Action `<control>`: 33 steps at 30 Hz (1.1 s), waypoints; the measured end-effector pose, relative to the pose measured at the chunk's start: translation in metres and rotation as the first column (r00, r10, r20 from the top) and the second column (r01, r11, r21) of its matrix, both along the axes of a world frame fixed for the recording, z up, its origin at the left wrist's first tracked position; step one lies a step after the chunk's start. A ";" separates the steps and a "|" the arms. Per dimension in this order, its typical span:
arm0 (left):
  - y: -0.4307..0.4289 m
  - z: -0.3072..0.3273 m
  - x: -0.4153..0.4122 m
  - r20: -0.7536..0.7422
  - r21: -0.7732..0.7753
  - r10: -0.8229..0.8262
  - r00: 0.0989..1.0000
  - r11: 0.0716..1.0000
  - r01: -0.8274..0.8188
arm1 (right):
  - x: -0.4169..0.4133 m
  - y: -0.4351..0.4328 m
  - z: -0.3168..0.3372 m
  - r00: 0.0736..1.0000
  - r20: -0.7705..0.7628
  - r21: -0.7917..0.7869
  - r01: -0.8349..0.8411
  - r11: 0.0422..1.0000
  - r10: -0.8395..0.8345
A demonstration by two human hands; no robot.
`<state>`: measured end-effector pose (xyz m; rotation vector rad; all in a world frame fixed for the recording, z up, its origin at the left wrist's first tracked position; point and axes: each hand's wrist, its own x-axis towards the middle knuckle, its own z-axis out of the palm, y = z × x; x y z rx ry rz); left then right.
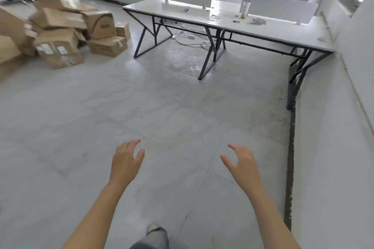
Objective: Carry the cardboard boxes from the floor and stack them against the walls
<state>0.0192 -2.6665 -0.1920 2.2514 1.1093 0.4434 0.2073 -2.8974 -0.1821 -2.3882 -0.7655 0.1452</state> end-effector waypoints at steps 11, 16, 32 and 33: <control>0.040 -0.052 -0.072 0.042 -0.183 0.331 0.943 0.930 -0.319 | -0.030 0.101 -0.041 0.979 -0.072 -0.042 -0.195 0.980 0.191; 0.099 -0.051 -0.066 0.018 -0.201 0.400 0.916 0.899 -0.389 | -0.020 0.187 -0.038 0.950 -0.091 -0.120 -0.309 0.944 0.299; 0.222 -0.084 0.107 -0.079 -0.321 0.499 0.863 0.807 -0.496 | 0.154 0.350 -0.061 0.848 -0.254 -0.219 -0.520 0.826 0.466; 0.236 -0.078 0.131 -0.058 -0.305 0.482 0.874 0.825 -0.475 | 0.174 0.365 -0.056 0.852 -0.237 -0.197 -0.513 0.835 0.468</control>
